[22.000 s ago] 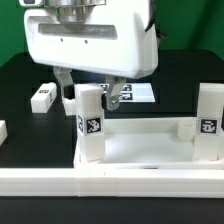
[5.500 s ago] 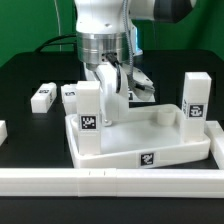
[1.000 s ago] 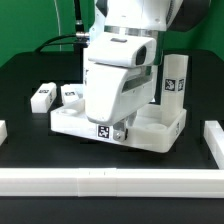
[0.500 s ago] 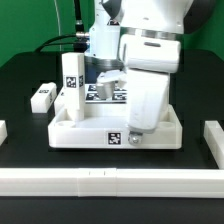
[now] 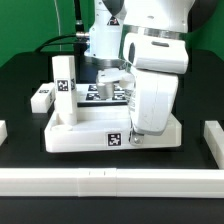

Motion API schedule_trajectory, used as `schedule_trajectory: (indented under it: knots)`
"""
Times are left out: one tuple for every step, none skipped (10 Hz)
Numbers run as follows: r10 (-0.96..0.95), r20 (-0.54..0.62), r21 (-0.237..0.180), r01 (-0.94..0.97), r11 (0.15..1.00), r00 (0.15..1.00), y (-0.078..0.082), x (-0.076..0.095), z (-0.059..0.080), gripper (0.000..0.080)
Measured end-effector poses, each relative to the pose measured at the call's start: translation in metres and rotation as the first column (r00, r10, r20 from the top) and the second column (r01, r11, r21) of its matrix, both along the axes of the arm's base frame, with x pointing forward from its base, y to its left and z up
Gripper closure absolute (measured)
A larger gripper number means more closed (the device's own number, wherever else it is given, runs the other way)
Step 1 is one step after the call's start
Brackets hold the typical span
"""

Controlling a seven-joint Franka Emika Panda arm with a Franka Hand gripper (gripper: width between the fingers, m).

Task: Assemble desk

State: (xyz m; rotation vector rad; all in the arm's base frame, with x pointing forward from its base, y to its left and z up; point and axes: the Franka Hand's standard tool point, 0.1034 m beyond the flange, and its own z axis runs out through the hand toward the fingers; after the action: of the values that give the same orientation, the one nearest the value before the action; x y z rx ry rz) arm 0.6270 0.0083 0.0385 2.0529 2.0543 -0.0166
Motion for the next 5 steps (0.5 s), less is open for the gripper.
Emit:
schedule_trajectory:
  knots:
    - [-0.002, 0.005, -0.003, 0.002, 1.000, 1.000, 0.002, 0.010, 0.002, 0.0736]
    - [-0.017, 0.007, -0.003, 0.017, 1.000, 1.000, 0.006, 0.018, 0.005, 0.0736]
    - [-0.032, 0.013, 0.003, 0.032, 0.999, 0.999, 0.013, 0.025, 0.007, 0.0736]
    - [-0.045, 0.016, 0.009, 0.045, 0.999, 0.999, 0.020, 0.029, 0.006, 0.0736]
    - [-0.067, 0.022, 0.017, 0.067, 0.998, 0.997, 0.027, 0.032, 0.005, 0.0736]
